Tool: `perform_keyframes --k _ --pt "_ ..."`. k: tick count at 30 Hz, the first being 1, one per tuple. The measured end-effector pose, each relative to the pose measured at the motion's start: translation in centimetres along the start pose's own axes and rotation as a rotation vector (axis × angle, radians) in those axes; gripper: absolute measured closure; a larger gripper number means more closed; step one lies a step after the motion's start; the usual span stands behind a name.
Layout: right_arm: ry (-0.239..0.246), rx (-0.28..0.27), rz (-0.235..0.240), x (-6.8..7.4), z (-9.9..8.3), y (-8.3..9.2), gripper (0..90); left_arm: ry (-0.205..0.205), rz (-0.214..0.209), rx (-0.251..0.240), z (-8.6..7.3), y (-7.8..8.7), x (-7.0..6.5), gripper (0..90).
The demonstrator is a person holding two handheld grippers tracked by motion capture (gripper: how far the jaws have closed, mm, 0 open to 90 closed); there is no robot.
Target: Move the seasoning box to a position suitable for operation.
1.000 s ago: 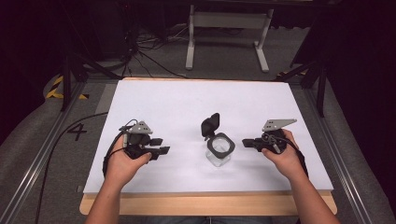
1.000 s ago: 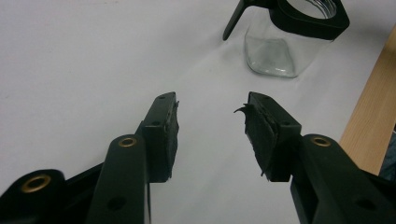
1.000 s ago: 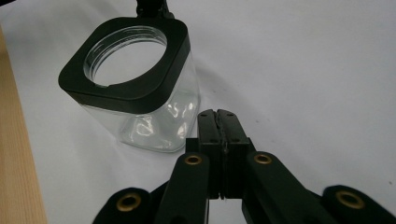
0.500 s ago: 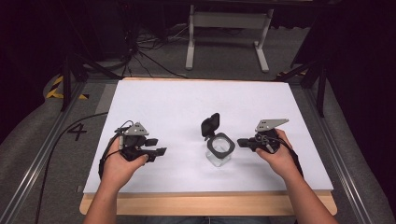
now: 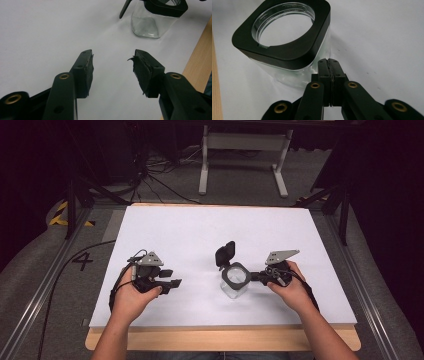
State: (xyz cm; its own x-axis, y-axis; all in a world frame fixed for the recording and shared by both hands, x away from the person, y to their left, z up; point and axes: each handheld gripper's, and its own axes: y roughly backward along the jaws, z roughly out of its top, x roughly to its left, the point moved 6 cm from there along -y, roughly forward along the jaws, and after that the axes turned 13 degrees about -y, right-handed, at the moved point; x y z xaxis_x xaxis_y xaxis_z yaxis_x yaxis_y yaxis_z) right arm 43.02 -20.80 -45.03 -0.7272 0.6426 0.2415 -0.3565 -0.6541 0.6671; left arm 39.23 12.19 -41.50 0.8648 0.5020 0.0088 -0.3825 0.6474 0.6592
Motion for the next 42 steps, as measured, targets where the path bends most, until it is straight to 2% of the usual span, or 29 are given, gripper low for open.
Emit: perform_keyframes --k 5,9,12,20,26,29,33,34,35,38,42 --pt "-0.005 0.010 0.005 0.2 -0.2 0.2 90.0 0.009 -0.005 -0.004 0.2 -0.3 -0.1 50.9" --pt "-0.020 0.028 0.038 0.7 -0.5 0.3 90.0 -0.007 -0.017 0.002 0.5 -0.6 0.0 51.3" --pt "-0.001 0.049 0.022 1.2 -0.8 0.4 90.0 -0.005 -0.026 0.000 0.7 -0.9 0.0 51.5" --pt "0.018 0.081 0.029 2.7 -1.4 0.3 90.0 -0.015 -0.049 -0.003 1.5 -1.6 -0.1 52.0" --pt "0.040 0.103 0.053 4.0 -1.7 -0.1 90.0 -0.028 -0.058 -0.011 1.8 -1.9 -0.1 52.4" --pt "0.049 0.105 0.045 4.1 -1.8 -0.3 90.0 -0.028 -0.065 -0.012 2.0 -2.0 -0.2 53.6" --pt "0.028 0.081 0.039 3.6 -1.5 0.4 90.0 -0.045 -0.112 -0.003 2.1 -2.2 -0.7 60.3" --pt "0.028 0.081 0.039 3.6 -1.5 0.4 90.0 -0.045 -0.112 -0.003 2.1 -2.2 -0.7 63.4" --pt "0.020 0.067 0.033 3.4 -1.3 0.9 90.0 -0.051 -0.133 0.003 2.1 -2.3 -0.9 63.4" --pt "0.001 0.030 0.026 2.8 -0.8 1.9 90.0 -0.068 -0.186 0.012 2.1 -2.5 -1.7 71.7" --pt "-0.021 0.002 0.017 2.3 -0.4 2.6 90.0 -0.092 -0.246 0.004 2.6 -3.0 -3.0 78.6"
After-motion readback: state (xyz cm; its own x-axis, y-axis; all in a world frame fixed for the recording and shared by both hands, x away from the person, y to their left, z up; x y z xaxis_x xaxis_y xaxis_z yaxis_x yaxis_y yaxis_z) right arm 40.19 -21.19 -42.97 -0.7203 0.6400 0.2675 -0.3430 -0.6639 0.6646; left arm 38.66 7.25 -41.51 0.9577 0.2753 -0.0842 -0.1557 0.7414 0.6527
